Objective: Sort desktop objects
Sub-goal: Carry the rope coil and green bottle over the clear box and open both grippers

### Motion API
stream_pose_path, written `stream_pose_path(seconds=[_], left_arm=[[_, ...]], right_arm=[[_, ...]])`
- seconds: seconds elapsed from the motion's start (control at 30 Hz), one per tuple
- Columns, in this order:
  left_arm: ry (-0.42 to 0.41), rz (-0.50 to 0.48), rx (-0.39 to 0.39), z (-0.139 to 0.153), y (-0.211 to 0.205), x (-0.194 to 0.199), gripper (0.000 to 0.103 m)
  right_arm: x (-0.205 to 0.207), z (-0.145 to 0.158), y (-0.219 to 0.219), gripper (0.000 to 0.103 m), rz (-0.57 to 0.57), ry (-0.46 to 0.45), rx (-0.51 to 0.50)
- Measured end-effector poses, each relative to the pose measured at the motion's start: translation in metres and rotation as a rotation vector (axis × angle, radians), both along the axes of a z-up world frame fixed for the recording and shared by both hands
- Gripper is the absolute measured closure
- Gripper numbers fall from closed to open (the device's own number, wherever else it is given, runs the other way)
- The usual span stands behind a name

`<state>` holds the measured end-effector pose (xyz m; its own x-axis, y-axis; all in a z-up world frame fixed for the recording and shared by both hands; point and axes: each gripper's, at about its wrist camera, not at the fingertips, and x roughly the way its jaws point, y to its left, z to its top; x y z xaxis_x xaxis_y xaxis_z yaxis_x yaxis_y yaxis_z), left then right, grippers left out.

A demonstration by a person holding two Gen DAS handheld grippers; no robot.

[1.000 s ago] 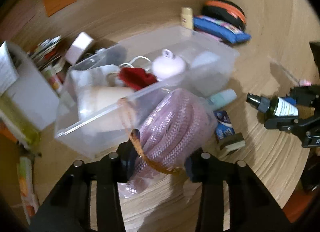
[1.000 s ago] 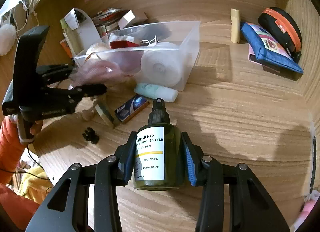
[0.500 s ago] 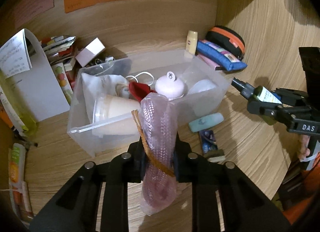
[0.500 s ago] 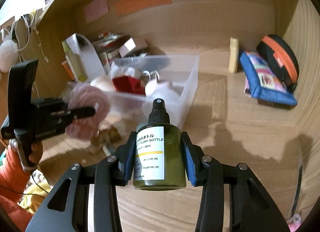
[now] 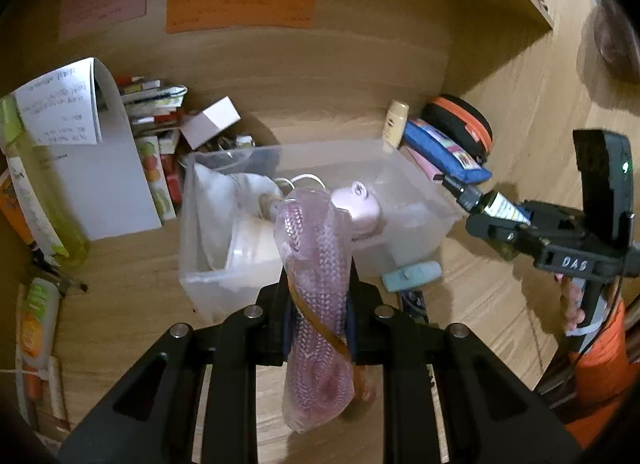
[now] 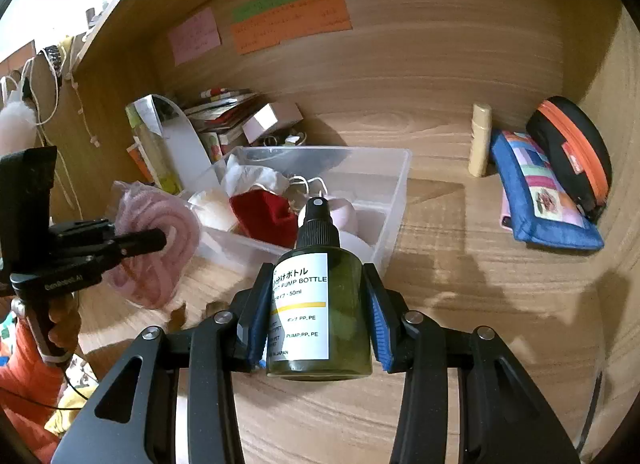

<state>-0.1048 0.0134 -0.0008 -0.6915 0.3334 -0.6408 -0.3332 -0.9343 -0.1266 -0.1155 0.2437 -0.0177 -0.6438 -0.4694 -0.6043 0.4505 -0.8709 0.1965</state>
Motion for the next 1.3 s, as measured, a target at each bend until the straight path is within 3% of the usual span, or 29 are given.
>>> stream_pose_path(seconds=[0.43, 0.83, 0.97, 1.13, 1.23, 1.3], left_arm=[[0.017, 0.007, 0.043, 0.030, -0.006, -0.053, 0.083], [-0.049, 0.102, 0.111, 0.012, -0.009, -0.123, 0.083], [-0.043, 0.093, 0.063, 0.000, 0.001, -0.130, 0.081], [0.015, 0.052, -0.088, -0.005, 0.028, -0.116, 0.078], [-0.007, 0.025, -0.119, -0.011, 0.033, -0.114, 0.067], [-0.031, 0.018, -0.133, -0.016, 0.034, -0.113, 0.066]], right_arm=[[-0.038, -0.004, -0.027, 0.064, 0.022, -0.026, 0.032], [-0.069, -0.019, -0.053, 0.065, 0.040, -0.070, 0.058], [-0.072, -0.022, -0.056, 0.064, 0.041, -0.070, 0.067], [-0.074, -0.024, -0.060, 0.064, 0.036, -0.049, 0.100], [-0.074, -0.025, -0.062, 0.064, 0.031, -0.042, 0.117], [-0.073, -0.024, -0.063, 0.061, 0.026, -0.037, 0.136]])
